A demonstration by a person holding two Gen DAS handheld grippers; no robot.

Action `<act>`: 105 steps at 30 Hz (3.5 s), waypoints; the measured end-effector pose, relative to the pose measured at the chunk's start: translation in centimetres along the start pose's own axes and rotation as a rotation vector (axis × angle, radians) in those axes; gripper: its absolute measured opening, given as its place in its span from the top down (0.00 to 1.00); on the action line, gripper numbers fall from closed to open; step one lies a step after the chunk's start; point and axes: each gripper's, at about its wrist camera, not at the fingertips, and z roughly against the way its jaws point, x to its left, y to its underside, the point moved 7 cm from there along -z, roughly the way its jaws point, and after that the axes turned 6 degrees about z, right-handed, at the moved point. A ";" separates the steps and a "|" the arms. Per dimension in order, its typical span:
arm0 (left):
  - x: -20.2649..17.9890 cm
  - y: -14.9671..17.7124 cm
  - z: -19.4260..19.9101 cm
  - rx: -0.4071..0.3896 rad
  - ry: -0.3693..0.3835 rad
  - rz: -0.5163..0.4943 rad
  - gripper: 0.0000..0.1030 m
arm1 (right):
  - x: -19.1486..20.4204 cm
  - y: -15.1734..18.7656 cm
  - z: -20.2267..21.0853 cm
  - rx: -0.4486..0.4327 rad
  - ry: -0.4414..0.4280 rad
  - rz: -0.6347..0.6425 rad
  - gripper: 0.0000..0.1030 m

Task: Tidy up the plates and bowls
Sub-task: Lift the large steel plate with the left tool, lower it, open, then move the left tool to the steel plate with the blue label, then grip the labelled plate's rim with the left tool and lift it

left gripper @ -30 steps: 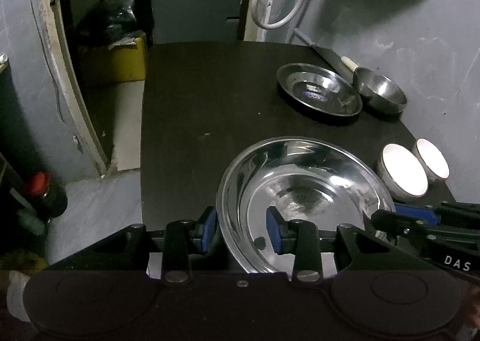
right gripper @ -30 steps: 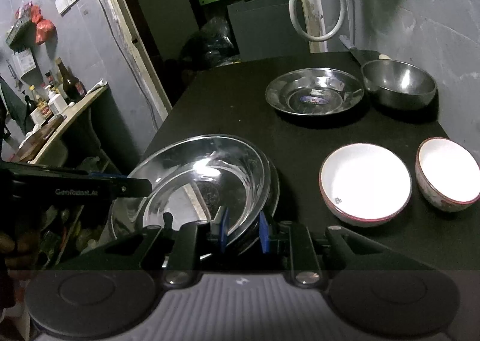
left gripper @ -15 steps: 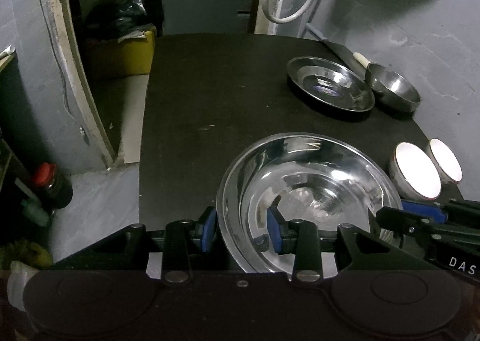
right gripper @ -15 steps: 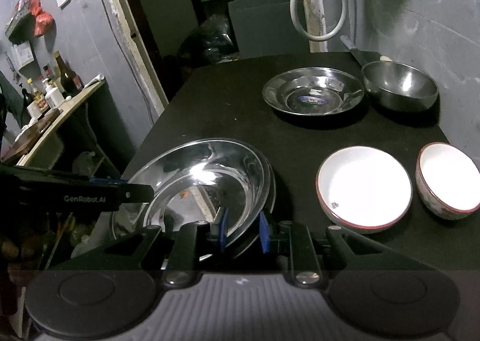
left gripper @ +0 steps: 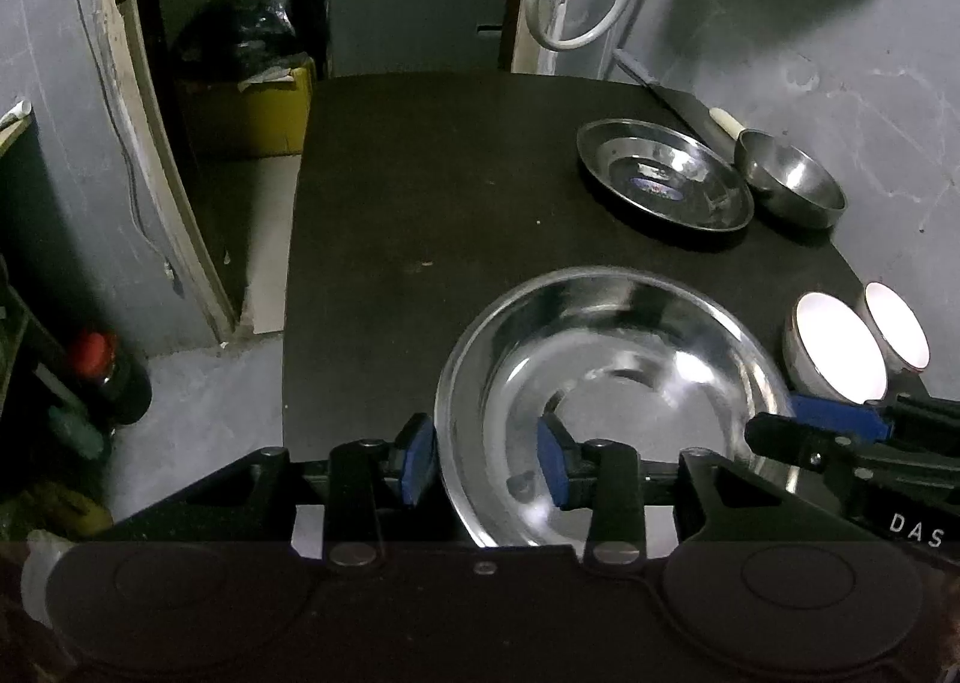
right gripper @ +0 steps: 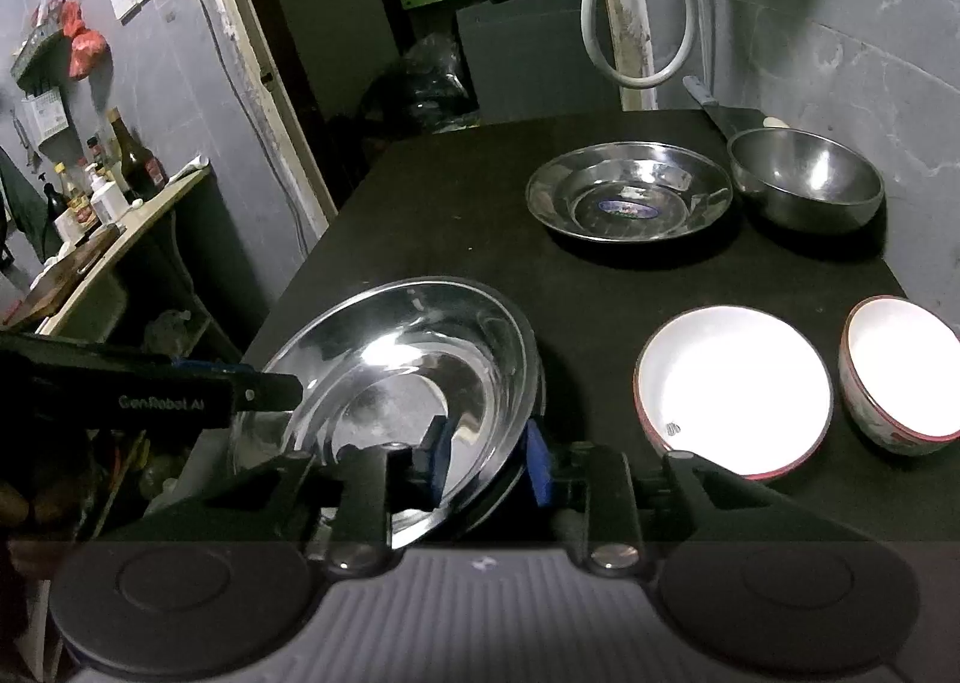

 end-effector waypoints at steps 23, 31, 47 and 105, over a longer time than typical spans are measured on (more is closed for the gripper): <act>-0.2 -3.9 2.8 -0.172 0.001 0.136 0.01 | -2.6 -0.2 3.4 -0.125 0.017 -0.116 0.00; -1.7 -6.9 5.6 -0.397 -0.036 0.129 0.01 | -4.4 -0.8 4.4 -0.232 0.085 -0.142 0.00; -2.0 -11.9 -2.6 -0.117 -0.039 0.118 0.01 | -10.5 -5.6 -0.8 -0.215 0.115 -0.272 0.00; -8.2 -17.1 -16.8 0.046 0.095 -0.015 0.68 | -15.0 -9.2 -11.7 -0.047 0.264 -0.301 0.67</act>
